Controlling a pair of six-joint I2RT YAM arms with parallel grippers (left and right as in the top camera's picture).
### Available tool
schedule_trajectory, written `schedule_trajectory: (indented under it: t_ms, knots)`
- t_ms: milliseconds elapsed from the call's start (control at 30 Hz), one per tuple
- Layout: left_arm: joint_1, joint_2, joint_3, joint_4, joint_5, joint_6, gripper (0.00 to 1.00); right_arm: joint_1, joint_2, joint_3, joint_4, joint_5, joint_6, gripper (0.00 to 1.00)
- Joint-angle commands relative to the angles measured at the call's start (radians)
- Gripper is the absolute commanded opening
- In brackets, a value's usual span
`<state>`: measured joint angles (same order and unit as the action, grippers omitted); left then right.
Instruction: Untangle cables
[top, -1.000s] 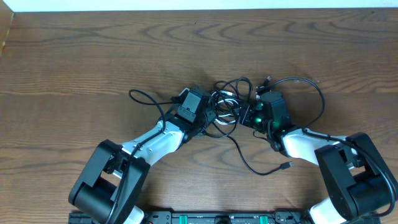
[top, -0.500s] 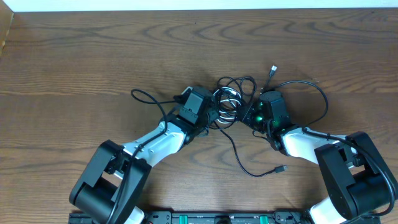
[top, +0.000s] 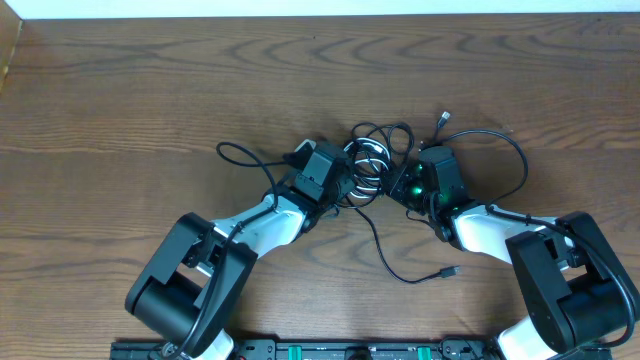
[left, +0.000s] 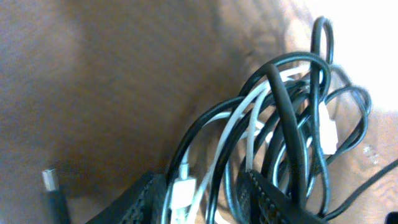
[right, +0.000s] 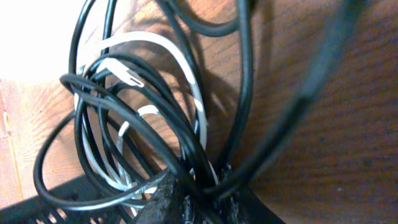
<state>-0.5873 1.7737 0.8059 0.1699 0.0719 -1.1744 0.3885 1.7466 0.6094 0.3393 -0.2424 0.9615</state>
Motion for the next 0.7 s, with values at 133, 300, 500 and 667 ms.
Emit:
schedule_trajectory:
  t_ms: [133, 300, 500, 667]
  knots:
    - [0.000, 0.020, -0.002, 0.083, -0.050, 0.060, 0.44, -0.002, 0.027, -0.008, -0.018, 0.026, -0.009, 0.18]
    - [0.000, 0.020, -0.002, 0.079, -0.066, 0.067, 0.45, -0.002, 0.027, -0.008, -0.018, 0.020, -0.009, 0.17]
    - [0.000, 0.020, -0.002, 0.106, -0.066, 0.066, 0.45, -0.002, 0.027, -0.008, -0.041, -0.049, -0.016, 0.10]
    - [0.009, 0.020, -0.002, 0.156, -0.065, 0.066, 0.44, -0.004, 0.026, -0.008, -0.199, -0.194, 0.040, 0.01]
